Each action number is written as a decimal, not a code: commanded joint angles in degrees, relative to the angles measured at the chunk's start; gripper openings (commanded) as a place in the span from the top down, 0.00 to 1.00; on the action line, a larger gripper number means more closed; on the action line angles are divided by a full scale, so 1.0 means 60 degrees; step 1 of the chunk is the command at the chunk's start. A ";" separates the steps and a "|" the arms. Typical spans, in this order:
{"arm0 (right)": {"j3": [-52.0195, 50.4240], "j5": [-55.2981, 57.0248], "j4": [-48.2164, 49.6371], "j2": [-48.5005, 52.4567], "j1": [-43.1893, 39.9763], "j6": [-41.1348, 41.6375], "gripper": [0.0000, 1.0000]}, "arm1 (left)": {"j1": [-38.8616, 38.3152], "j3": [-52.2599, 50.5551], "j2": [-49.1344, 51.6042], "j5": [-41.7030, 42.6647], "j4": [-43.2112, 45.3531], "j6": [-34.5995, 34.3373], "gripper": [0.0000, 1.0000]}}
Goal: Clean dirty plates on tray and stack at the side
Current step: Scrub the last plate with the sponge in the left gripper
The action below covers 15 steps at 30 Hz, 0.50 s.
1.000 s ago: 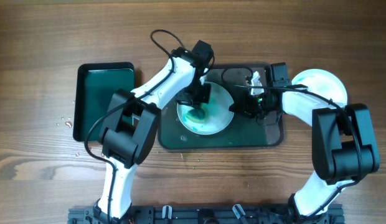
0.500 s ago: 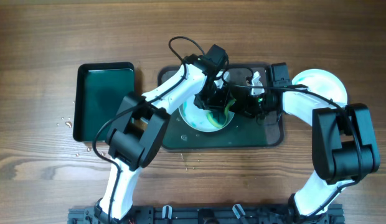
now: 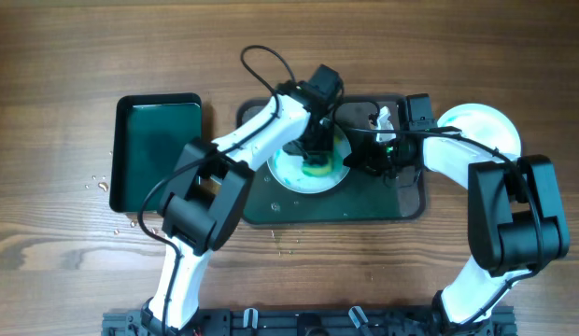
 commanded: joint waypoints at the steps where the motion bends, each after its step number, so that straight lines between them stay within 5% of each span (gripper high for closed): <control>1: -0.0160 0.0499 -0.0168 0.0379 -0.0015 -0.0055 0.96 | 0.1158 -0.0219 0.0459 -0.2794 -0.0390 -0.0299 0.96; 15: -0.0160 0.0594 -0.0211 0.0375 -0.0015 -0.0033 0.96 | 0.1840 -0.0197 -0.0120 -0.2758 -0.2299 -0.0208 0.96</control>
